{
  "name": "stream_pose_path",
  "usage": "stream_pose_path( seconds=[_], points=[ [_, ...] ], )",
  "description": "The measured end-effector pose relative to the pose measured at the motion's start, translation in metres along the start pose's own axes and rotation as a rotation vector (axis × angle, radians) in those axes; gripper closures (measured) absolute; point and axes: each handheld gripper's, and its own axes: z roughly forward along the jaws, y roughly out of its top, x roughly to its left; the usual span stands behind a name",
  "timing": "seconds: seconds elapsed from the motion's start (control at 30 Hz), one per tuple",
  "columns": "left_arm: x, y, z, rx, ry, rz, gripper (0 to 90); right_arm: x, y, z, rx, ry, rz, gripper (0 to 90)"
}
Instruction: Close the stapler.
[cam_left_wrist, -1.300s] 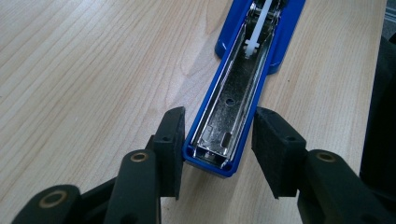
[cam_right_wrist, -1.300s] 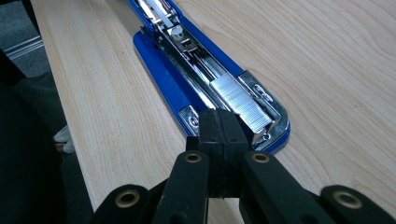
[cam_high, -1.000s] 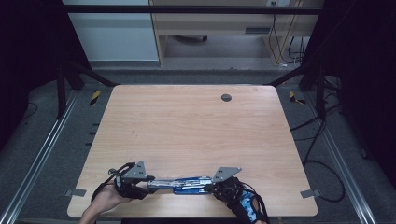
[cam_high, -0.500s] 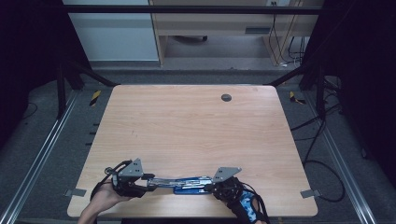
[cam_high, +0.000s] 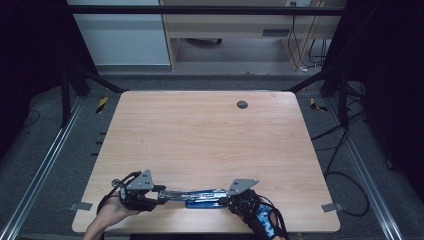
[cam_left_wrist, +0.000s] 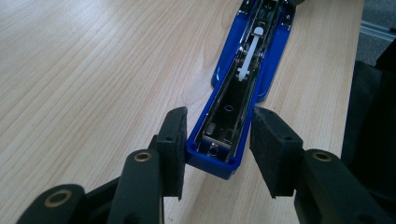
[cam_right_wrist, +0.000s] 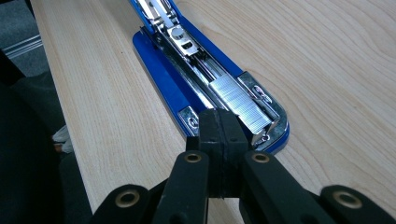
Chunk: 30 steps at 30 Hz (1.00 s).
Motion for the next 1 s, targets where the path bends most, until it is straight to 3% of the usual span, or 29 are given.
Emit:
stream_pose_path(
  seconds=[0.47, 1.0],
  points=[
    [-0.001, 0.005, -0.004, -0.014, 0.006, 0.002, 57.6, 0.0, 0.0, 0.0, -0.002, 0.002, 0.003, 90.0],
    [-0.004, 0.011, -0.007, -0.073, 0.006, -0.045, 58.2, -0.001, 0.0, 0.0, -0.004, 0.005, -0.001, 90.0]
  ],
)
